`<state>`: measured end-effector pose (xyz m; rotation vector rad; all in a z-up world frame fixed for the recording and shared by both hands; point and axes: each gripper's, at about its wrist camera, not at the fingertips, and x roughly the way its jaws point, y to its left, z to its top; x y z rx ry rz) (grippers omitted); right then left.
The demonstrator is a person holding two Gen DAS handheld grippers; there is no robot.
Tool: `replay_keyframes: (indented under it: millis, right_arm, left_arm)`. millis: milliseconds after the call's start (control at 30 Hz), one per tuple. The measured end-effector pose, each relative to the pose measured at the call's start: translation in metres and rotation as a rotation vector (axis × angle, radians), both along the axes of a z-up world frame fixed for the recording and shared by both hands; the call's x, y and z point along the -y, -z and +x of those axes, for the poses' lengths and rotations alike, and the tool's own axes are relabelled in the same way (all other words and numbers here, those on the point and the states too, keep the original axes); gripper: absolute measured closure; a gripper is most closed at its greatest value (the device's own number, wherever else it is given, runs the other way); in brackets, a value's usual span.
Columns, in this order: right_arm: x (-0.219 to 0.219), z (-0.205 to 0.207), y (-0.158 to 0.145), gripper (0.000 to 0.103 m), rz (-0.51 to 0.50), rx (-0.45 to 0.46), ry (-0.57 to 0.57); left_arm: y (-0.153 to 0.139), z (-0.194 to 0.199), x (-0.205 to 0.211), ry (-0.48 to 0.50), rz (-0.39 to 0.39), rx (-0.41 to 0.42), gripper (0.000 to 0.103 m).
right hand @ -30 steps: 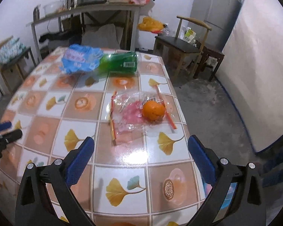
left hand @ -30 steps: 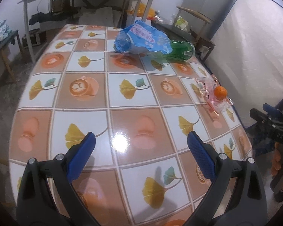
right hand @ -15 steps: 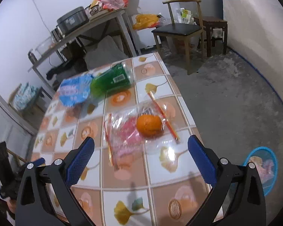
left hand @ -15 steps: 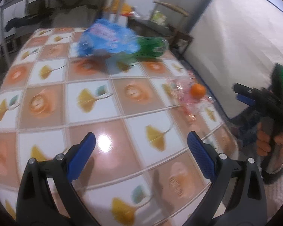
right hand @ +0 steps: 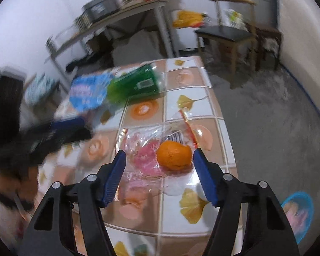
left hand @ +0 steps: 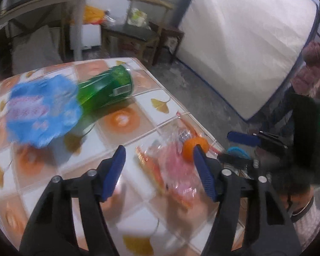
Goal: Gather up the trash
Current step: 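Grasp the orange peel with the right tool while the left tool grips its clear bag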
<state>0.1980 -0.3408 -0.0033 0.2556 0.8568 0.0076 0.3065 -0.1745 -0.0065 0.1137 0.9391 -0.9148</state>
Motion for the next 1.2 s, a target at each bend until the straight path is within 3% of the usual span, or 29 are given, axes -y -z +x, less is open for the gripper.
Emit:
replay_keyframes:
  millis: [67,200,267,333,400,500,667,933,1200]
  right_arm:
    - [-0.003,0.007,0.005,0.045,-0.052,-0.016,-0.038]
    - [0.003,0.018,0.018,0.052,-0.062,-0.043,-0.066]
    - [0.008,0.022,0.025,0.054,-0.056,-0.058,-0.066]
    - [0.013,0.026,0.031,0.055,-0.040,-0.064,-0.067]
    - [0.018,0.027,0.036,0.064,-0.011,-0.066,-0.064]
    - [0.026,0.026,0.041,0.069,0.065,-0.063,-0.073]
    - [0.024,0.019,0.044,0.070,0.117,-0.066,-0.086]
    - [-0.008,-0.010,0.050,0.070,0.213,-0.094,-0.149]
    - [-0.043,-0.041,0.055,0.075,0.369,-0.119,-0.207]
  left_arm:
    - [0.010,0.013,0.021,0.055,0.041,-0.056,0.043]
    - [0.031,0.026,0.048,0.076,0.134,-0.075,0.045]
    - [0.045,0.031,0.058,0.087,0.193,-0.102,0.061]
    - [0.056,0.033,0.061,0.085,0.230,-0.128,0.062]
    - [0.061,0.034,0.060,0.080,0.234,-0.144,0.063]
    - [0.064,0.032,0.056,0.072,0.231,-0.151,0.072]
    - [0.064,0.017,0.038,0.056,0.227,-0.182,0.080]
    - [0.064,-0.040,-0.014,-0.003,0.231,-0.187,0.082]
    - [0.066,-0.099,-0.086,-0.136,0.172,-0.221,0.083]
